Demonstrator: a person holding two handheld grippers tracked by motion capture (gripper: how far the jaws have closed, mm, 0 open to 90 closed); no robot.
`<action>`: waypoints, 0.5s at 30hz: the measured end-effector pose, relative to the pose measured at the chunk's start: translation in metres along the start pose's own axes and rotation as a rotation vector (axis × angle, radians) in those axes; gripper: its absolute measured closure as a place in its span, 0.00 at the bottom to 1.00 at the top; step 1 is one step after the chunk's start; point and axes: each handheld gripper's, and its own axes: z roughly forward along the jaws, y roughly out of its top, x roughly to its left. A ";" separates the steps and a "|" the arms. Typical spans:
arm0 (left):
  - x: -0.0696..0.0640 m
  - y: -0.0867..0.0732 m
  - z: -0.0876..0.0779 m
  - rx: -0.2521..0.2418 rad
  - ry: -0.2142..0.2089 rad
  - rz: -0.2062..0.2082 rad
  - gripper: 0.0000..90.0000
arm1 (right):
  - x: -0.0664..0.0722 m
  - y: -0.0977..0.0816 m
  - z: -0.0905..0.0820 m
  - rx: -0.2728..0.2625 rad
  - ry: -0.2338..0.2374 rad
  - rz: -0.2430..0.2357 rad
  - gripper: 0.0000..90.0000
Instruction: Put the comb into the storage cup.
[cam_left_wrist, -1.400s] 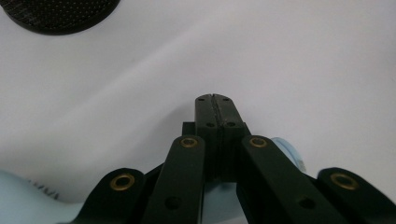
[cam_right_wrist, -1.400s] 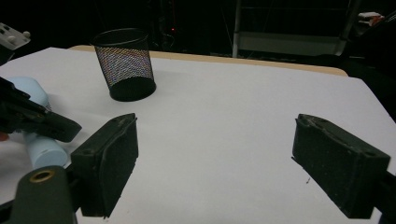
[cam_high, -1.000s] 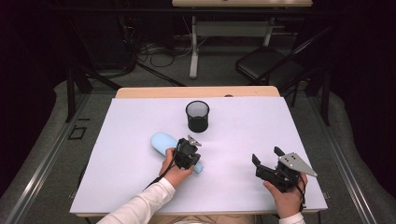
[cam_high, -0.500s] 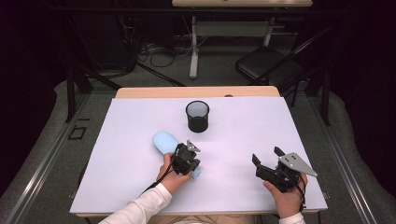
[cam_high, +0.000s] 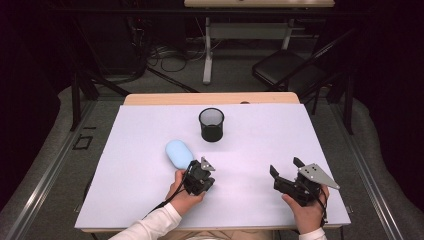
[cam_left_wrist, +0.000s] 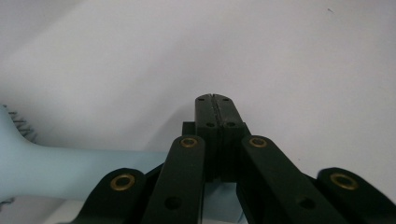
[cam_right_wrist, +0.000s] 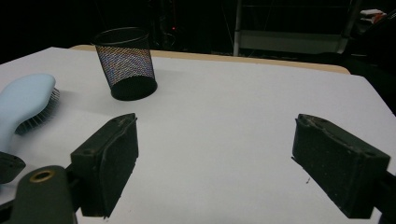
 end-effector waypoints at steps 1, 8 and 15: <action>-0.001 -0.001 0.000 0.001 0.000 0.001 1.00 | 0.000 0.000 0.000 0.000 0.000 0.000 0.16; -0.001 -0.008 -0.005 0.010 -0.015 -0.002 1.00 | 0.000 0.000 0.000 0.001 0.001 0.001 0.16; 0.002 -0.016 -0.010 0.014 -0.022 -0.010 1.00 | 0.000 0.000 0.000 0.002 0.002 0.002 0.16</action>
